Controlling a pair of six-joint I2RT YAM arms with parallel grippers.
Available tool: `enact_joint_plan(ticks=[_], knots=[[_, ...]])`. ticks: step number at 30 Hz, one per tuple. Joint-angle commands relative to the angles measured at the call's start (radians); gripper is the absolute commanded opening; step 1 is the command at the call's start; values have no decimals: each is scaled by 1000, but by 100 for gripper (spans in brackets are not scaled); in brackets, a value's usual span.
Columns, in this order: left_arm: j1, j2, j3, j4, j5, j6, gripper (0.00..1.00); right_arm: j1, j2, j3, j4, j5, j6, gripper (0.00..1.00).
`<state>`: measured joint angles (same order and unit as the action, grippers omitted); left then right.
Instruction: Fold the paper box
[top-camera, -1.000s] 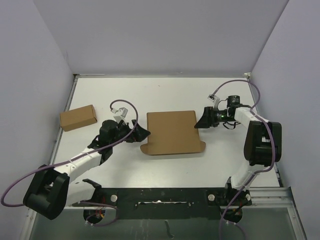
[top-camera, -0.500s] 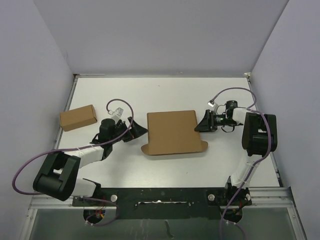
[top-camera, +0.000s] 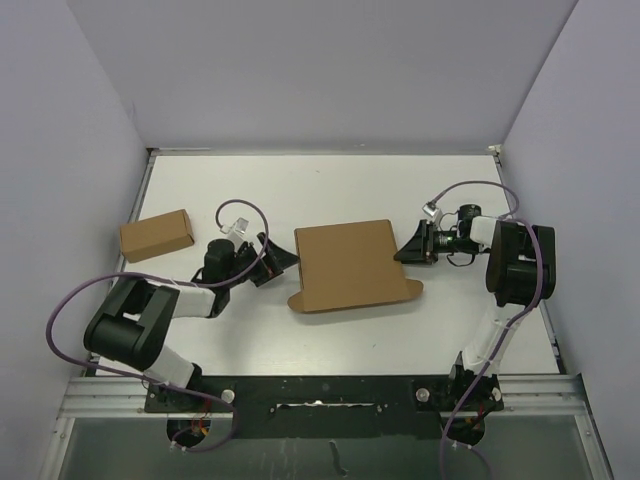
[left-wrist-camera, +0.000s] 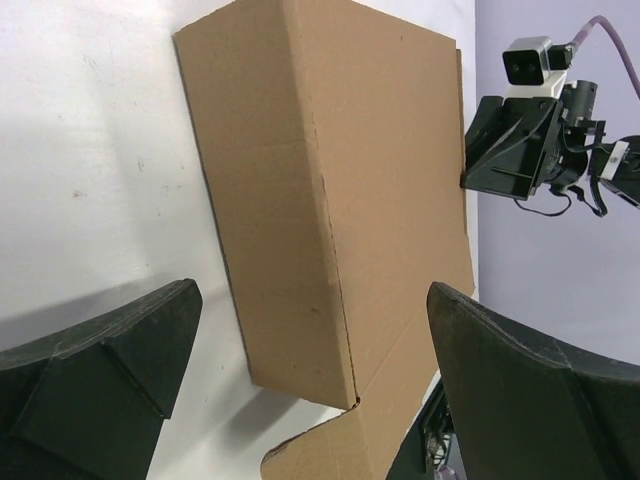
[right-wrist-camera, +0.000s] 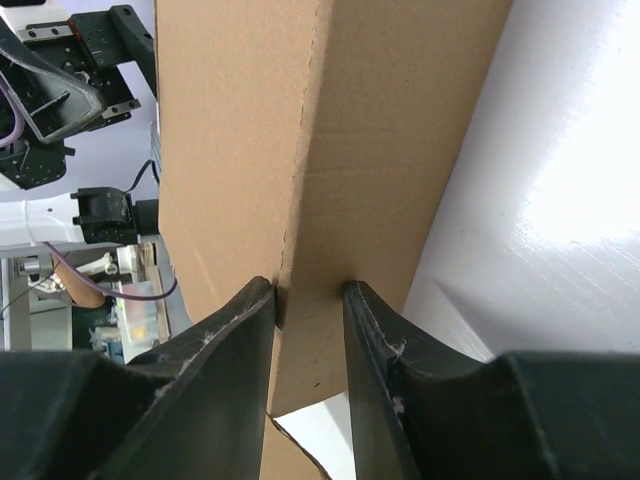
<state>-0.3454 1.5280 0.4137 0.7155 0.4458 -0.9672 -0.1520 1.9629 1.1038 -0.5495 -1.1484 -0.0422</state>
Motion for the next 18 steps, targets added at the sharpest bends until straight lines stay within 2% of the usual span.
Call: enact_joint_plan(ticks=[1,6,14,18], knots=[[-15,45,-1,130,6,-50,98,-13,37,14,8,88,-22,27],[-34,105,-5,167,-19,-74,98,-24,55,21,-10,108,-33,26],[-62,211,-10,338,-9,-151,98,-39,61,22,-23,128,-42,25],[-77,228,-2,373,-12,-168,98,-40,65,23,-26,131,-44,25]])
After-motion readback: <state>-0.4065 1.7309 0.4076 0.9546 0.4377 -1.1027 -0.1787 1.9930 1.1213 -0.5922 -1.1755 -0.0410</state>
